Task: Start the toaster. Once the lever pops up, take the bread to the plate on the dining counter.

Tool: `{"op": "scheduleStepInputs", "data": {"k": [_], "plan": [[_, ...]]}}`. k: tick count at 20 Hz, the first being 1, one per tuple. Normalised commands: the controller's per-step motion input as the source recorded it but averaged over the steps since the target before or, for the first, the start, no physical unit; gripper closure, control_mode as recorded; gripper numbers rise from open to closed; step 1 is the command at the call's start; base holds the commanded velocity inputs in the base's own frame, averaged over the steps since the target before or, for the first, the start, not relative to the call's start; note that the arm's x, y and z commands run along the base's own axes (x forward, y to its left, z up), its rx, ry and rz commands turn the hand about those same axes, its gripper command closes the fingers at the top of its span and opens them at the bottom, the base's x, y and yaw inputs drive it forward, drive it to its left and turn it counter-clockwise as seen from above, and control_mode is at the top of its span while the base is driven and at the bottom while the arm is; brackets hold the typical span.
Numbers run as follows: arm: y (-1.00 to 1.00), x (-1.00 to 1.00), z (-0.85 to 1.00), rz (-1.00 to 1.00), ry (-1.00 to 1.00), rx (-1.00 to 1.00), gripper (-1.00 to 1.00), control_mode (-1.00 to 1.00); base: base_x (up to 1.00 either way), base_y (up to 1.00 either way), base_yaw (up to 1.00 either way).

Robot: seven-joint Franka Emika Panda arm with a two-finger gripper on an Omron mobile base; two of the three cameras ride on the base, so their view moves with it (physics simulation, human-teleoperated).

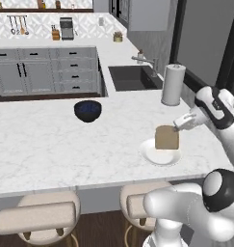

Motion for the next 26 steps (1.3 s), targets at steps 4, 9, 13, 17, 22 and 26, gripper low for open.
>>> {"op": "scheduleStepInputs", "data": {"k": [4,9,13,17,22,26], "plan": [[0.00,0.03,-0.35,0.00,-0.05,0.10,1.00,-1.00,0.00,0.00,0.00],[0.01,0.15,-0.47,-0.03,-0.20,-0.01,1.00,-1.00,0.00,0.00,0.00],[0.00,0.19,-0.56,-0.10,-0.13,-0.03,1.00,-1.00,0.00,0.00,0.00],[0.00,0.09,-0.31,-0.11,-0.01,0.00,1.00,-1.00,0.00,0.00,0.00],[0.00,0.26,-0.02,-0.05,0.01,0.07,1.00,-1.00,0.00,0.00,0.00],[0.00,0.10,-0.12,-0.02,0.08,0.11,1.00,-1.00,0.00,0.00,0.00]]}}
